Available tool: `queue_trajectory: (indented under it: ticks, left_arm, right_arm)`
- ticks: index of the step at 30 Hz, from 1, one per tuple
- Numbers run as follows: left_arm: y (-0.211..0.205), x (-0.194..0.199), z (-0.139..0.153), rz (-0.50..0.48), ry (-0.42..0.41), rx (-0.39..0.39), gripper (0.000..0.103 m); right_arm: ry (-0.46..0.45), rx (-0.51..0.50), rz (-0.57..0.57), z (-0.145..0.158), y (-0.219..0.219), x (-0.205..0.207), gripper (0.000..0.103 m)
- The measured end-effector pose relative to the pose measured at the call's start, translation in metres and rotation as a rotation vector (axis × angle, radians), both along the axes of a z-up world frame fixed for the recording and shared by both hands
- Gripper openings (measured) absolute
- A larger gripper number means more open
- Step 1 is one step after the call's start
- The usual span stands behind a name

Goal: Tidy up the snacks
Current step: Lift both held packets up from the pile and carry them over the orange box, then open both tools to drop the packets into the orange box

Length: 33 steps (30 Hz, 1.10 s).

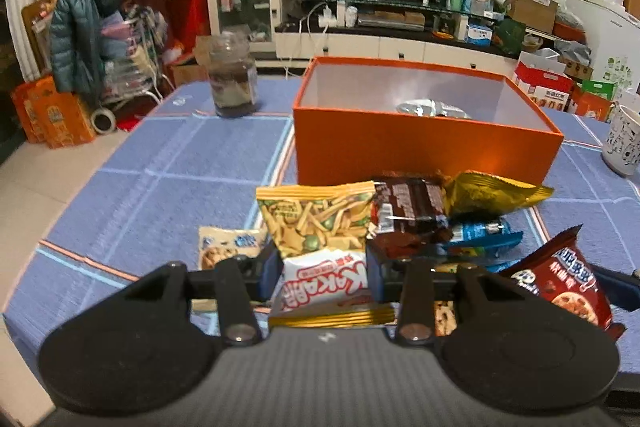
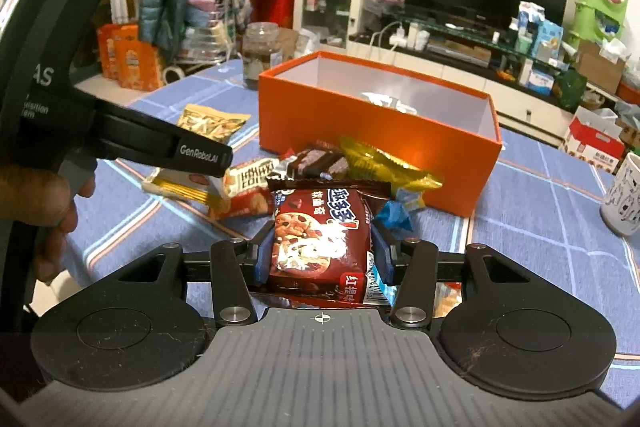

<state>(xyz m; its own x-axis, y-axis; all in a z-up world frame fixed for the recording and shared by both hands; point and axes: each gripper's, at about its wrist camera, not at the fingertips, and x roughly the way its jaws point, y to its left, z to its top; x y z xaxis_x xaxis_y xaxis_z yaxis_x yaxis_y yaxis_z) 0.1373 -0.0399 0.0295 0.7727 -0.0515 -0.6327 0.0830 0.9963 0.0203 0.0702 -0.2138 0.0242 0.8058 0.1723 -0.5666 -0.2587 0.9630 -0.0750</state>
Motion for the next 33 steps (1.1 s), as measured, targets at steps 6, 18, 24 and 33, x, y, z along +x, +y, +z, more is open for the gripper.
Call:
queue_trajectory:
  ticks: [6, 18, 24, 33]
  left_arm:
    - [0.002, 0.0, 0.005, -0.001, -0.006, -0.014, 0.04]
    - [0.005, 0.017, 0.024, -0.036, -0.006, -0.071, 0.04]
    - [0.005, 0.048, 0.042, -0.046, -0.025, -0.09, 0.04]
    - [-0.033, 0.153, 0.049, -0.059, 0.012, -0.073, 0.04]
  right_arm:
    - [-0.017, 0.013, -0.014, 0.006, -0.004, 0.0, 0.034]
    - [-0.053, 0.083, -0.108, 0.031, -0.045, 0.013, 0.034]
    - [-0.087, 0.11, -0.14, 0.05, -0.066, 0.047, 0.034]
    - [-0.007, 0.226, -0.235, 0.052, -0.098, 0.187, 0.034]
